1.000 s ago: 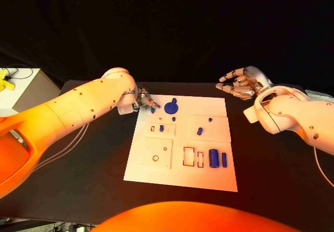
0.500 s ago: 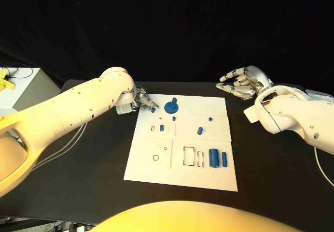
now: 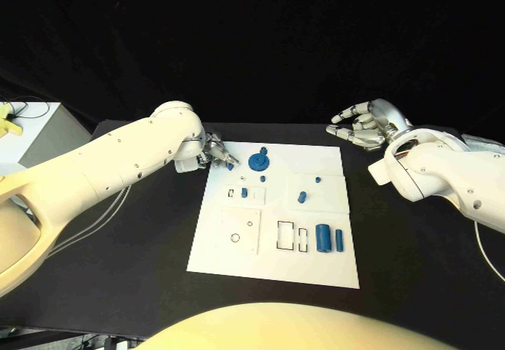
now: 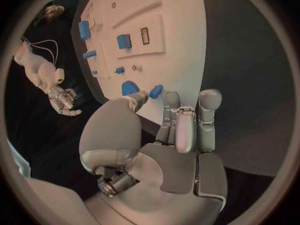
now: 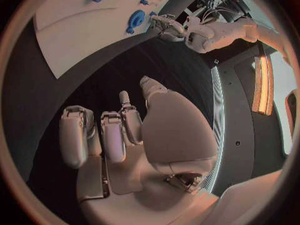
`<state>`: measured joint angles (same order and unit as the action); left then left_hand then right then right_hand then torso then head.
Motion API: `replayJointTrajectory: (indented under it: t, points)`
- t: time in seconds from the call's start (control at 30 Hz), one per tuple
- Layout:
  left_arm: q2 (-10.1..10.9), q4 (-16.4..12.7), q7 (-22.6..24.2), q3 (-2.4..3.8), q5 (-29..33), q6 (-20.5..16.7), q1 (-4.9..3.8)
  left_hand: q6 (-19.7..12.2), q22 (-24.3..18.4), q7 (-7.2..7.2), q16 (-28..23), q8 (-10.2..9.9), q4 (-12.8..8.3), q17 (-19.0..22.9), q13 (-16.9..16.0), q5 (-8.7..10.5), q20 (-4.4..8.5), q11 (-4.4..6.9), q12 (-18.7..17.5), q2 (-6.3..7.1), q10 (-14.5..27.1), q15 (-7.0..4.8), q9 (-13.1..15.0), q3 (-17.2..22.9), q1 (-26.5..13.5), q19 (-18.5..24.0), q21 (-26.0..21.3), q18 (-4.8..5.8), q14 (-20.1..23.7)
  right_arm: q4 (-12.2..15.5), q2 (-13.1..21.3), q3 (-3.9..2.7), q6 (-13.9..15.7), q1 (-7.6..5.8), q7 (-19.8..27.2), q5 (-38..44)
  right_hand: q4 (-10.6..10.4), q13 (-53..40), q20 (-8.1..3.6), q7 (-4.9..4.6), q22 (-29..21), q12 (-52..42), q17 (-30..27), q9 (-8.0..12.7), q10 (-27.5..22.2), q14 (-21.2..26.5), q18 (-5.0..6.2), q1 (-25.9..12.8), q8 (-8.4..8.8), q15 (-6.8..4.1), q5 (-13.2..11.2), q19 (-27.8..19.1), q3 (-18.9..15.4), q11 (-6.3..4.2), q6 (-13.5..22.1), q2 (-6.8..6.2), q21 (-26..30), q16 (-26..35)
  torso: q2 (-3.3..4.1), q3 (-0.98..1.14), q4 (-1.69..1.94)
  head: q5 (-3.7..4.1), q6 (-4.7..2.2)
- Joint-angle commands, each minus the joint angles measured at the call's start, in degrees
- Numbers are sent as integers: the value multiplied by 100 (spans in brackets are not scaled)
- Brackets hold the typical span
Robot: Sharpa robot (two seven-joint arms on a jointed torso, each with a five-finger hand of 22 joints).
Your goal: Assemble the parts on the task board
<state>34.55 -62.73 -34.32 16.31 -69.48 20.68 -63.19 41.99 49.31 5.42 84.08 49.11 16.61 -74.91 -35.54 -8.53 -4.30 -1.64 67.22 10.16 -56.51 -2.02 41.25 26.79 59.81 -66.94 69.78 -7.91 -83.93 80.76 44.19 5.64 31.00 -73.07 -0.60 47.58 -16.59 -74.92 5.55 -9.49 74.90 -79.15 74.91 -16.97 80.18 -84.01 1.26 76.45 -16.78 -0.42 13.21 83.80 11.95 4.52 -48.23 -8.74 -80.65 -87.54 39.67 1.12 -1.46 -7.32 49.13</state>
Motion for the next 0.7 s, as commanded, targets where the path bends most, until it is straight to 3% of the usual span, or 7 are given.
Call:
replayJointTrajectory:
  t: [0.03, 0.27, 0.37, 0.7]
  points:
    - [5, -28, 37, -1, 47, 106, -7, 18, -9, 3, -3, 1, -4, -172, 0, 3, -19, 9, 33, 10, 39, 21, -7, -26, 47, 31, -22, -6, -34, -4, -8, -2, -83, 2, 36, 34, 11, -573, 25, 12, 906, 20, 1063, -3, -31, -478, 94, -52, 23, 48, 18, 272, 0, 1, 29, -5, 29, 26, 3, -1, 4, 0, 8]
    - [12, -57, 9, -5, 220, 61, -7, 28, 4, -3, 8, 18, 0, -184, -12, -26, -18, 14, 50, -103, 40, 18, -10, -13, 185, 34, -16, -4, -35, -8, -13, -2, -87, 2, 33, 33, 11, -573, 25, 12, 906, 20, 1063, -3, -31, -478, 94, -52, 23, 48, 18, 272, 0, 1, 29, -5, 29, 26, 1, -7, 3, 1, 11]
    - [15, -68, 4, -6, 252, 53, -7, 34, 11, -25, 14, 54, -11, -185, -17, -34, -11, 32, 65, -250, 42, 5, -3, 73, 389, 38, -10, -6, -33, -9, -16, -2, -90, 2, 31, 33, 11, -573, 25, 12, 906, 20, 1063, -3, -31, -478, 94, -52, 23, 48, 18, 272, 0, 1, 29, -5, 29, 26, 0, -6, 0, -4, 17]
    - [41, -83, 15, -12, 304, 53, -7, 7, 31, -49, 22, 87, -30, -186, -2, -38, 5, 56, 70, -378, 47, -14, -7, 304, 741, 39, 6, -3, -33, -14, -18, -2, -91, 3, 26, 33, 12, -580, 25, 12, 910, 12, 1065, -4, -24, -478, 92, -53, 23, 48, 18, 275, 2, 1, 29, -1, 24, 25, -1, -5, 3, -13, 32]
